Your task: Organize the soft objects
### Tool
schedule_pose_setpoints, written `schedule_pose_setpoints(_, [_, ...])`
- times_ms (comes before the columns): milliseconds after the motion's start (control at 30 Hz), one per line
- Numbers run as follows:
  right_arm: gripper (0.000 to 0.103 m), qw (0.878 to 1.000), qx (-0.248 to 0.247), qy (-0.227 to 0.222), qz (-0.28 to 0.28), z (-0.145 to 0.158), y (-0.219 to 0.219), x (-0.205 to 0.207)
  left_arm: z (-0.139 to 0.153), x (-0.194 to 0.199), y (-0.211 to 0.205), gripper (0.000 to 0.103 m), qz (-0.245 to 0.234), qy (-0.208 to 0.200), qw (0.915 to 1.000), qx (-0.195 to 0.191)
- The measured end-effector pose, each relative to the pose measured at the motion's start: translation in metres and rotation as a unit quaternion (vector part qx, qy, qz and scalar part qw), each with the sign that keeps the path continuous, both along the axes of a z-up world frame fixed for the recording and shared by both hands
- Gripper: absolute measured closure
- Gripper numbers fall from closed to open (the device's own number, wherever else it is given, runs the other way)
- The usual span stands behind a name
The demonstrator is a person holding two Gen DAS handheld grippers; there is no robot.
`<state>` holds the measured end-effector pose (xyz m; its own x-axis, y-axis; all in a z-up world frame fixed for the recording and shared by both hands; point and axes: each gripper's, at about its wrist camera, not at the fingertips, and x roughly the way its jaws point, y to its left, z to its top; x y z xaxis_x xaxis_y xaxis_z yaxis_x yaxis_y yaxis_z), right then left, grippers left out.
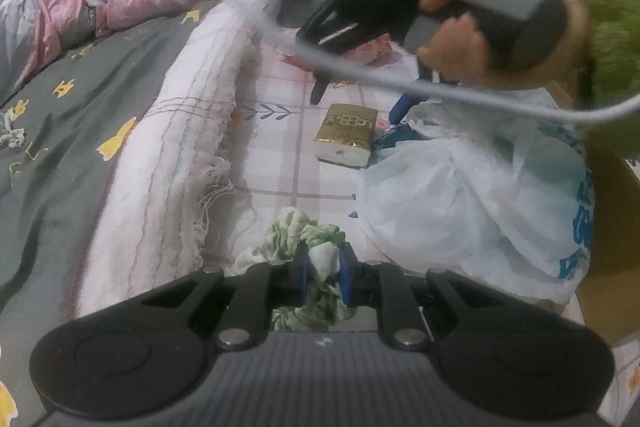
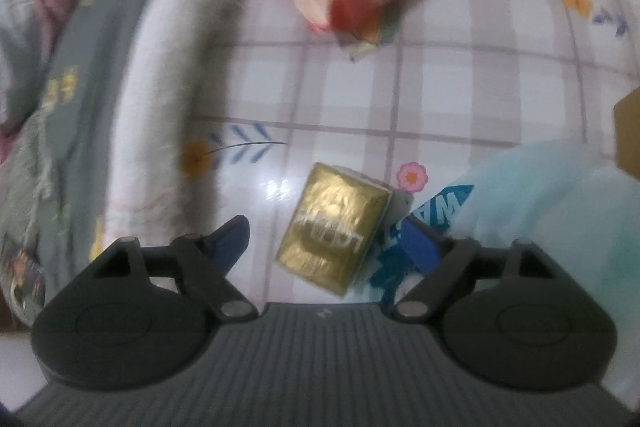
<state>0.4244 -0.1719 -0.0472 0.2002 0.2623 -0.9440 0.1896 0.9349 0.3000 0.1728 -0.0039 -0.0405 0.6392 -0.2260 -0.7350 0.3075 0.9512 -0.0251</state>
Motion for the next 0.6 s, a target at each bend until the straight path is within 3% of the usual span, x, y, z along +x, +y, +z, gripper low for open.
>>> schedule_pose_setpoints(167, [0.020, 1.000, -0.017, 0.015, 0.014, -0.020, 0.016, 0.010, -0.005, 0.007, 0.000, 0.087, -0.003, 0.005, 1.0000, -0.001])
schedule_pose_setpoints(267, [0.021, 0.999, -0.037, -0.003, 0.027, -0.021, 0.025, 0.011, -0.005, 0.008, 0.000, 0.087, -0.003, 0.002, 1.0000, -0.001])
schedule_pose_setpoints(333, [0.028, 0.998, -0.051, -0.017, 0.033, -0.019, 0.029, 0.009, -0.005, 0.007, 0.000, 0.087, -0.003, -0.001, 1.0000, -0.002])
schedule_pose_setpoints(400, [0.047, 0.997, -0.061, -0.031, 0.046, -0.017, 0.030, 0.008, -0.004, 0.007, 0.001, 0.087, -0.002, -0.002, 1.0000, -0.004])
schedule_pose_setpoints(600, [0.050, 0.998, -0.018, -0.044, 0.036, -0.015, 0.016, 0.002, 0.002, 0.001, 0.002, 0.087, -0.003, -0.013, 0.9999, 0.001])
